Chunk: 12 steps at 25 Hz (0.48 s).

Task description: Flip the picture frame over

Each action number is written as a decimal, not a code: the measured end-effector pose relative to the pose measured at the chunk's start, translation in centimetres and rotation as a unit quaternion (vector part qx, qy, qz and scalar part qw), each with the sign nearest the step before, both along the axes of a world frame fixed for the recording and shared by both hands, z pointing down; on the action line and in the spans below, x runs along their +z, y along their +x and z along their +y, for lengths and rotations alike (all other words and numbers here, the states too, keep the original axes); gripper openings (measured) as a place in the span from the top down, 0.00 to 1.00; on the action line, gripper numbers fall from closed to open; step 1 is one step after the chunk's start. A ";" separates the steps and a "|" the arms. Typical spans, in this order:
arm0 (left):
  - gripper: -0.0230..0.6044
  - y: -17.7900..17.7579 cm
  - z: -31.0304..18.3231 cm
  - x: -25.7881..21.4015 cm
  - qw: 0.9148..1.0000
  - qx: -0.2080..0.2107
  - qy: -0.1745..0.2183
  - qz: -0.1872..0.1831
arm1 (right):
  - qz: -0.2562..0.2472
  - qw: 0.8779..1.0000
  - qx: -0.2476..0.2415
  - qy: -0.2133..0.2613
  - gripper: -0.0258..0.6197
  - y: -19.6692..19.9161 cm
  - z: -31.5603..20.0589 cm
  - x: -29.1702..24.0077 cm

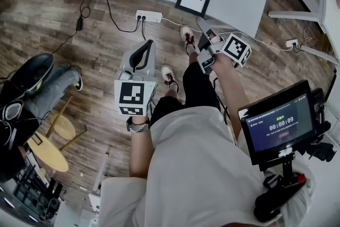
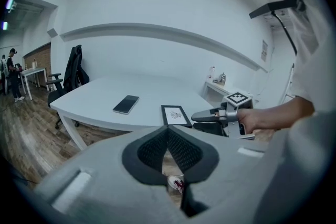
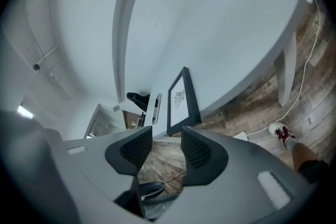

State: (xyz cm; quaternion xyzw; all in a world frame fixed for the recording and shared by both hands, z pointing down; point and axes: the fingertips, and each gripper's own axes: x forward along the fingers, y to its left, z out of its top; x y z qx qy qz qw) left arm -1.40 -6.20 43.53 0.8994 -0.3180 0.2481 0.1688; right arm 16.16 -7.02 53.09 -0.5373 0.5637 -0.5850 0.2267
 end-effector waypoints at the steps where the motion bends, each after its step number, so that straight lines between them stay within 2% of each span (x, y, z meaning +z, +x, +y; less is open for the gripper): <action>1: 0.96 0.2 -0.2 -0.4 1.000 0.003 0.005 0.002 | 0.015 1.000 -0.008 0.009 0.71 0.0 0.0 -1.1; 6: 0.96 1.8 -1.4 -3.3 0.999 0.019 0.038 0.015 | 0.112 0.990 -0.063 0.061 0.77 0.1 -0.2 -7.2; 12: 0.96 4.2 -2.6 -7.6 0.995 0.040 0.084 0.033 | 0.258 0.959 -0.079 0.089 0.89 1.3 0.3 -13.8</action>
